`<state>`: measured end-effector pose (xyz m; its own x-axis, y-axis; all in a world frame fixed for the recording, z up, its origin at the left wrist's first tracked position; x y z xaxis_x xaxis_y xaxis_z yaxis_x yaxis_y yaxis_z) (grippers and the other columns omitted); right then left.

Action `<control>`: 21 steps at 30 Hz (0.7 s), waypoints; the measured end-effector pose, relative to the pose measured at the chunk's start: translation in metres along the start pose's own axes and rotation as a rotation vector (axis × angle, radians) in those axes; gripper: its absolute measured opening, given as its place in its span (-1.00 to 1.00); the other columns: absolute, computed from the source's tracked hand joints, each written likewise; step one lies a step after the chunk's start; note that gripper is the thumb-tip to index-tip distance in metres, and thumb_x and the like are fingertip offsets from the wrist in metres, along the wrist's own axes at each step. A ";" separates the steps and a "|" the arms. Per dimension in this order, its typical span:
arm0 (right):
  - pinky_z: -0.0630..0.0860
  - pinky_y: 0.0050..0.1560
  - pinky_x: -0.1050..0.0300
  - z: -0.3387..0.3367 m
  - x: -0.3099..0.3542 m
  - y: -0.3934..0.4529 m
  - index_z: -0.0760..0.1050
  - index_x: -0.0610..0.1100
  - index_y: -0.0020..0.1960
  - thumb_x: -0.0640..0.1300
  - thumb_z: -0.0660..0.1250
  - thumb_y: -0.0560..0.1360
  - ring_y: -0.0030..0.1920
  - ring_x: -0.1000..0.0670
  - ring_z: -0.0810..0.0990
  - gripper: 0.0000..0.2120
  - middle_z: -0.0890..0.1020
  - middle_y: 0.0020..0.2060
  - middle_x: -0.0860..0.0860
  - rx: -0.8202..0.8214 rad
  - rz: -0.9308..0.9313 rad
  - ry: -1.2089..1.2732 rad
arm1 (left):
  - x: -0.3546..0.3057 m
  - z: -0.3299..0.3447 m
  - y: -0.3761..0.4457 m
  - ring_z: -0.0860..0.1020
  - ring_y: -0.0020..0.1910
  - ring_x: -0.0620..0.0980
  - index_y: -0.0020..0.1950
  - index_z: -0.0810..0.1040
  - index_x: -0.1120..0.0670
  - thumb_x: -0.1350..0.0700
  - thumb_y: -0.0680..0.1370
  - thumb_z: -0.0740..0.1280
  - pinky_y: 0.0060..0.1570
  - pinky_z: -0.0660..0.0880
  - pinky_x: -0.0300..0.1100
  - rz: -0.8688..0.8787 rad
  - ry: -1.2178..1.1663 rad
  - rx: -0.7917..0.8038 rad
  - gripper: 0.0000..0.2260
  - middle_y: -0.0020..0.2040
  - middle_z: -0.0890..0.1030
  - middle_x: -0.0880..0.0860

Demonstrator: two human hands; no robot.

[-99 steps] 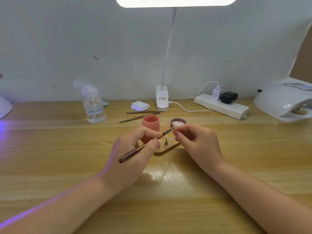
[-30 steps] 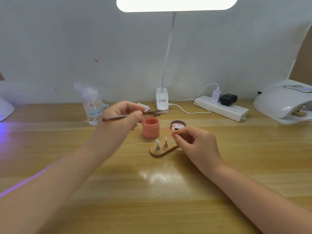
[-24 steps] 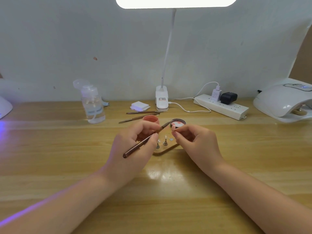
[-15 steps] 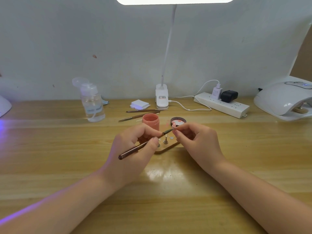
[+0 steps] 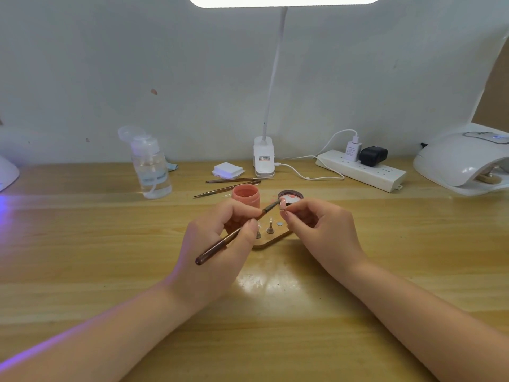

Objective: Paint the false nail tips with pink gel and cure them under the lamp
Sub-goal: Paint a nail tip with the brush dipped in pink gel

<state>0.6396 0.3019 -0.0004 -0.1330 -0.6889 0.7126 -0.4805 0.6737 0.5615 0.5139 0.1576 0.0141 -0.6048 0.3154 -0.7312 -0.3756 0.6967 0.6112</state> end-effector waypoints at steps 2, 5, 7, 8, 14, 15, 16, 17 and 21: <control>0.52 -0.21 0.29 0.000 0.000 0.000 0.66 -0.11 -0.12 -0.20 0.46 0.45 -0.27 0.15 0.60 -0.97 0.66 -0.32 0.08 0.004 -0.012 -0.012 | 0.000 0.003 0.001 0.64 -0.09 -0.14 0.06 0.62 0.02 0.23 0.56 0.36 -0.14 0.51 -0.36 -0.039 -0.024 0.017 -0.86 -0.04 0.68 -0.08; 0.51 -0.22 0.33 0.000 0.000 0.000 0.66 -0.11 -0.11 -0.20 0.46 0.45 -0.28 0.16 0.60 -0.97 0.66 -0.33 0.08 0.013 -0.003 -0.010 | -0.001 0.004 0.000 0.60 -0.18 -0.19 0.01 0.63 -0.03 0.20 0.54 0.38 -0.20 0.46 -0.43 -0.030 0.028 0.039 -0.86 -0.17 0.66 -0.13; 0.52 -0.21 0.32 0.000 -0.001 0.001 0.66 -0.10 -0.12 -0.20 0.45 0.45 -0.29 0.16 0.61 -0.97 0.66 -0.33 0.08 0.016 0.013 -0.006 | -0.002 0.002 -0.002 0.56 -0.26 -0.21 -0.07 0.62 -0.05 0.17 0.49 0.35 -0.25 0.42 -0.45 -0.004 0.035 0.034 -0.87 -0.23 0.64 -0.10; 0.53 -0.21 0.31 0.000 -0.001 0.001 0.66 -0.09 -0.12 -0.20 0.45 0.45 -0.29 0.16 0.61 -0.96 0.66 -0.33 0.08 0.017 0.022 -0.001 | -0.003 0.001 -0.003 0.55 -0.28 -0.20 -0.08 0.61 -0.05 0.16 0.48 0.33 -0.26 0.42 -0.45 0.001 0.028 0.020 -0.88 -0.24 0.63 -0.08; 0.57 -0.15 0.20 0.000 -0.001 0.000 0.66 -0.09 -0.12 -0.20 0.46 0.44 -0.27 0.12 0.64 -0.96 0.67 -0.32 0.06 0.022 0.034 0.032 | 0.000 0.004 -0.002 0.61 -0.14 -0.14 0.09 0.63 -0.03 0.16 0.56 0.38 -0.16 0.46 -0.42 -0.046 0.036 0.024 -0.86 -0.10 0.68 -0.10; 0.58 -0.16 0.19 0.000 -0.001 0.000 0.66 -0.09 -0.12 -0.20 0.46 0.44 -0.28 0.12 0.64 -0.96 0.68 -0.32 0.06 0.022 0.035 0.033 | 0.000 0.004 -0.002 0.60 -0.18 -0.15 0.07 0.64 -0.03 0.15 0.56 0.38 -0.19 0.44 -0.43 -0.033 0.060 0.032 -0.87 -0.14 0.67 -0.11; 0.58 -0.16 0.19 0.000 -0.001 0.000 0.66 -0.09 -0.12 -0.20 0.46 0.44 -0.28 0.11 0.64 -0.95 0.68 -0.32 0.06 0.025 0.036 0.034 | -0.001 0.003 -0.003 0.58 -0.21 -0.15 0.03 0.64 -0.02 0.14 0.53 0.38 -0.21 0.43 -0.43 -0.020 0.072 0.031 -0.88 -0.19 0.65 -0.12; 0.58 -0.15 0.18 0.000 -0.001 0.000 0.66 -0.09 -0.11 -0.20 0.46 0.44 -0.27 0.11 0.65 -0.95 0.68 -0.32 0.05 0.029 0.037 0.035 | -0.001 0.001 -0.004 0.56 -0.22 -0.16 -0.02 0.63 -0.02 0.14 0.50 0.36 -0.23 0.42 -0.44 -0.011 0.067 0.023 -0.89 -0.22 0.63 -0.11; 0.59 -0.14 0.18 0.000 -0.001 0.000 0.66 -0.09 -0.11 -0.20 0.46 0.44 -0.26 0.11 0.65 -0.95 0.68 -0.31 0.06 0.035 0.044 0.045 | -0.002 -0.001 -0.004 0.59 -0.18 -0.16 -0.02 0.61 -0.04 0.13 0.50 0.34 -0.19 0.43 -0.45 -0.022 0.013 -0.027 -0.88 -0.16 0.65 -0.13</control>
<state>0.6395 0.3022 -0.0012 -0.1158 -0.6457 0.7548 -0.5051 0.6926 0.5150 0.5165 0.1535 0.0135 -0.6053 0.2912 -0.7408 -0.4082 0.6855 0.6029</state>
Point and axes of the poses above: each hand's wrist, its own y-axis towards the middle knuckle, its own z-axis out of the palm, x = y × z, the point moved 1 cm from there along y, towards the middle knuckle
